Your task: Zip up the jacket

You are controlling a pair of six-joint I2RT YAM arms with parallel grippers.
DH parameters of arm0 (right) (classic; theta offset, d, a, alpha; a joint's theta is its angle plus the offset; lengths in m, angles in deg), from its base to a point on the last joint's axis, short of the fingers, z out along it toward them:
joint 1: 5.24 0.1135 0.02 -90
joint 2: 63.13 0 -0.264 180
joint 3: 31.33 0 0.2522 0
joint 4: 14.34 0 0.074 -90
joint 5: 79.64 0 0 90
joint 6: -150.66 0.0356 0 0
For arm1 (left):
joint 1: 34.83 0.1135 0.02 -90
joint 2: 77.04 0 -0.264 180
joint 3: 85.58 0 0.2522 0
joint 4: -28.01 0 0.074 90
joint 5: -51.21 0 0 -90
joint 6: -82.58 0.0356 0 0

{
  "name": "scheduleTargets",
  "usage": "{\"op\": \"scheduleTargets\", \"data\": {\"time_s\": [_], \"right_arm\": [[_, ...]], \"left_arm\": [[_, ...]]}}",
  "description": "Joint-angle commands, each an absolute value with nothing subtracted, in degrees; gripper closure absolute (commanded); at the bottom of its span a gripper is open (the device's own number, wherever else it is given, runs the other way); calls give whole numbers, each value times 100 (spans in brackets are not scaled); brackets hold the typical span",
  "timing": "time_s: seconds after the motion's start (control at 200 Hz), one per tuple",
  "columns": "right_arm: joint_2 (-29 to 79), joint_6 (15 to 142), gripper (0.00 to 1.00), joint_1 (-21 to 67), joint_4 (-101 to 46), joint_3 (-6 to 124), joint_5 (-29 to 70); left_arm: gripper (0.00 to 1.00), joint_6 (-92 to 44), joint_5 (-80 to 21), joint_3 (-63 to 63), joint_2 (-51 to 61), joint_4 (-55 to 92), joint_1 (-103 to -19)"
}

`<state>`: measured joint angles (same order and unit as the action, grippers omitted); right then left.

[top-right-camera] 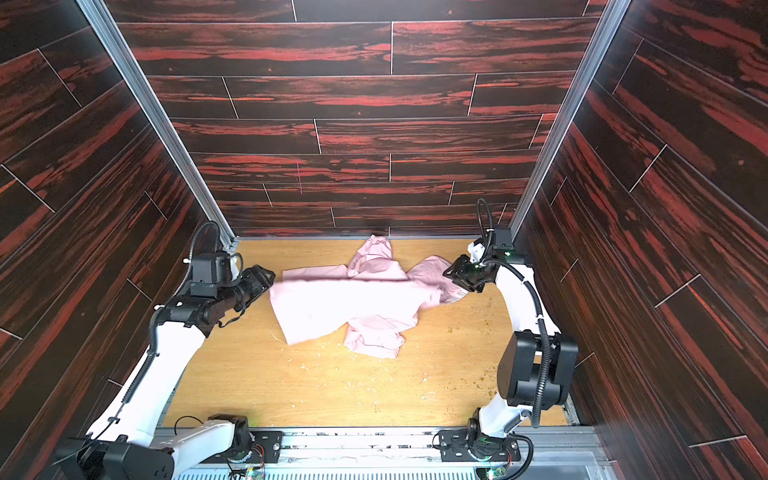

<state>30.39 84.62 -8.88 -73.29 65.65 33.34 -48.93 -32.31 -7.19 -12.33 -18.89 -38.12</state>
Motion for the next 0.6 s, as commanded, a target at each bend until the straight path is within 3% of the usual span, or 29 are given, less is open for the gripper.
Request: {"op": "scheduleTargets", "data": {"time_s": [0.0,0.185,0.341,0.531,0.596], "right_arm": [[2625,8268,36,-925,-7579,6787,2835],[2256,8254,31,-929,-7642,7104,2253],[1594,8428,29,-934,-7228,7068,1371],[334,8386,26,-934,-5224,5690,796],[121,8350,17,-933,-4885,5405,481]], "left_arm": [[0,-4557,-3671,-489,-1655,-2370,-3781],[0,-4078,-4335,-504,-2395,-2444,-3784],[0,-3391,-5150,-983,-3248,-1531,-3786],[0,-2743,-6108,-2113,-4251,-323,-3784],[0,-2472,-6127,-2738,-4660,336,-3780]]}}
